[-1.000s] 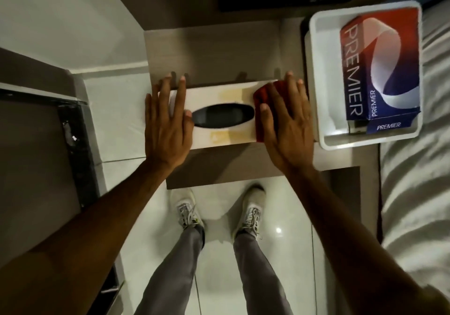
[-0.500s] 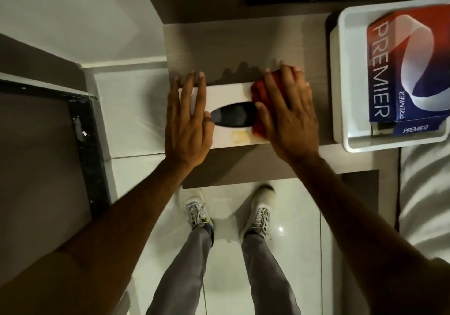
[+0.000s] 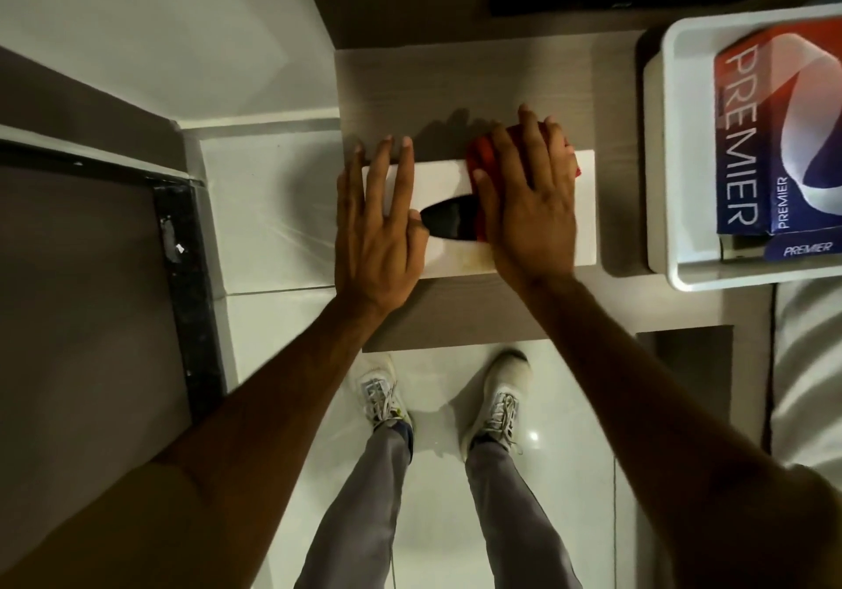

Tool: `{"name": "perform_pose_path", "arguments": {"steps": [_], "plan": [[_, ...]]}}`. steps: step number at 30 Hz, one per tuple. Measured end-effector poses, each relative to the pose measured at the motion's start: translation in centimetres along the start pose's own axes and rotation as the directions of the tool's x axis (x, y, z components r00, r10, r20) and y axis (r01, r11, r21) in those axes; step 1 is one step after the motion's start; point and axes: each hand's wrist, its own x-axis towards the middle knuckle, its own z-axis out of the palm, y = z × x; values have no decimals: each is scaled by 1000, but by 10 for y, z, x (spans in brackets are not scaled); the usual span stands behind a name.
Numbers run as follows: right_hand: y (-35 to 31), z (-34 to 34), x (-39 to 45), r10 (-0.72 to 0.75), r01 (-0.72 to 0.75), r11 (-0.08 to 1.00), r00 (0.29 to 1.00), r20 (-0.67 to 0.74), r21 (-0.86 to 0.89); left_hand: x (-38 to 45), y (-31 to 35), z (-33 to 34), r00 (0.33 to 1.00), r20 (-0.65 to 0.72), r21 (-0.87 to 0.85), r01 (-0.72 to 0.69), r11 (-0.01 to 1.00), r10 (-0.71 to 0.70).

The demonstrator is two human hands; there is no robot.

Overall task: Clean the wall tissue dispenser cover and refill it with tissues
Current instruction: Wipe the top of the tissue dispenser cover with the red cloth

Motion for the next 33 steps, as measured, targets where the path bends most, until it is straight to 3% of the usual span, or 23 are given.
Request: {"name": "perform_pose_path", "arguments": {"steps": [2,5,7,12,15,20,24,28,30,33], "plan": [[-25,4,4,8,-8,1000,1000,-5,5,0,-2,2,1000,-1,-6,-5,1000,5],[-29,1,0,-251,258,965,960,120,-42,-2,-4,3,1000,5,-17,-18,1000,18],[-10,-11,6,-288,302,952,940,184,-55,-3,-3,1,1000,2,-6,-21,1000,21],[43,-40,14,17,-21,999,991,133,31,-2,-3,3,1000,11,49,-6,999,6],[49,-41,-9,55,-66,989,995,83,134,-1,-3,5,1000,-1,69,3,998,-3],[9,-4,-69,140,-137,987,990,-25,77,-1,-3,4,1000,-7,64,5,998,-5],[-23,26,-84,2,-2,1000,1000,-32,-9,0,-3,4,1000,9,50,2,999,-2],[9,17,-93,-209,210,975,978,13,-75,-1,-16,-3,996,53,3,-75,997,75],[22,10,-91,-125,125,989,992,5,-83,-1,-20,-5,992,53,8,-112,994,111],[-5,17,-82,172,-176,983,982,-83,-57,-2,-16,-3,996,12,-10,-86,996,86]]}}
